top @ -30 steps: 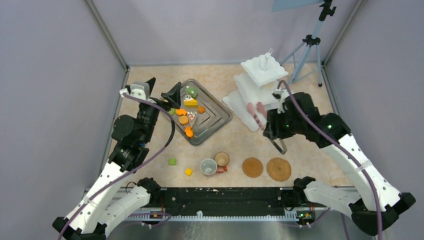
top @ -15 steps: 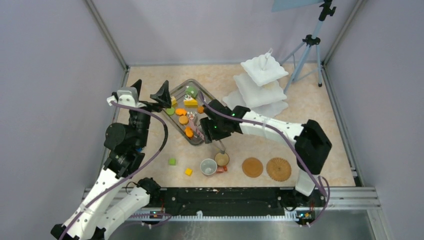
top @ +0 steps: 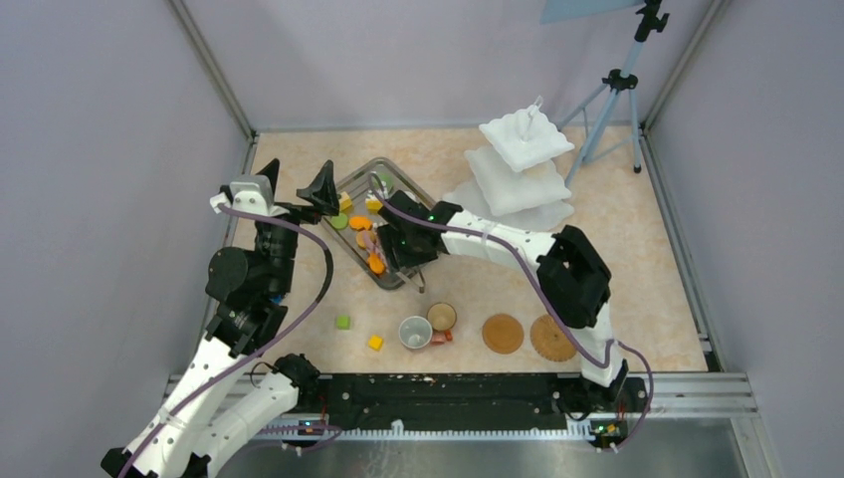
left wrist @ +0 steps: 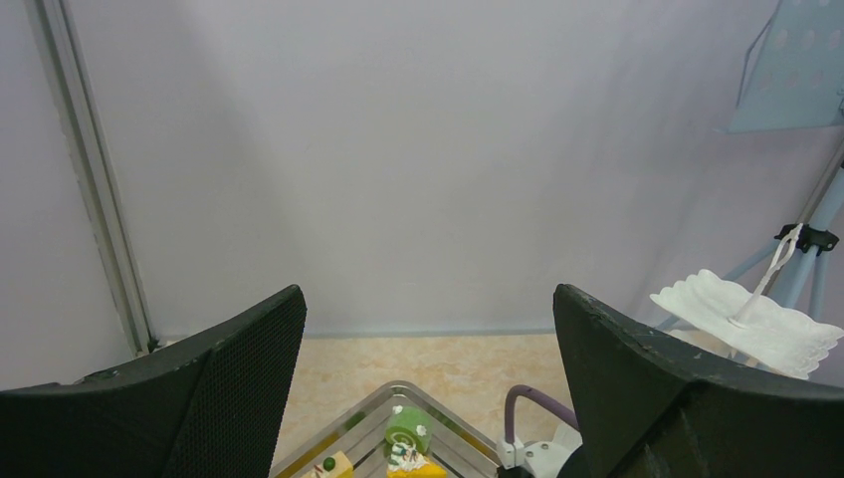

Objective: Serve the afternoon tea

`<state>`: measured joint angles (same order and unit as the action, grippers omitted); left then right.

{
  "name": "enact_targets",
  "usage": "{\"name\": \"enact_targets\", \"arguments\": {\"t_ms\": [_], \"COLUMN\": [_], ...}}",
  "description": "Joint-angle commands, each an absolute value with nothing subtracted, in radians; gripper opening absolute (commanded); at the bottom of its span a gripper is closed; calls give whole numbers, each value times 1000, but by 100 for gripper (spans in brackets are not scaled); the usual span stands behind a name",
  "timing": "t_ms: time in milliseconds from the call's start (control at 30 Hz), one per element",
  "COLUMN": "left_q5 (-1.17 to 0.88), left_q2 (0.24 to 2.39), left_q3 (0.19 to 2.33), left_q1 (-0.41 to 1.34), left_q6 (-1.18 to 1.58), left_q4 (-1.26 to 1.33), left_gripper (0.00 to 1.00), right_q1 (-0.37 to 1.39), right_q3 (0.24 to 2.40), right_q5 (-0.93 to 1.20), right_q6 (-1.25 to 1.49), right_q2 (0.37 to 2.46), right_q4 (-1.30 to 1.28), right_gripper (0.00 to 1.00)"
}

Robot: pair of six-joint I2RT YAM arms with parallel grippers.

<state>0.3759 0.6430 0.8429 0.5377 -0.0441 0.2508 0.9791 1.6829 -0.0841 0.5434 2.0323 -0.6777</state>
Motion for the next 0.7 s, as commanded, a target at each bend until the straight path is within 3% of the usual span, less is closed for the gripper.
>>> {"name": "enact_targets", "arguments": {"t_ms": [0,300,667], "left_q5": [374,367,360], "left_q2": [635,636,648], "left_q3": [836,837,839], "left_q1": [538,538,539], "left_q6": [-41,-40,-37], "left_q4": [297,296,289], "left_gripper": [99,99,99], "right_q1": [983,985,984], "right_q3": [1779,1799,1629], "right_q5": [-131,-195,-206], "right_q6": [543,537,427], "right_q2": [2077,2096,1824], "right_q4": [-702,-728,-717], "right_gripper": [60,36,34]}}
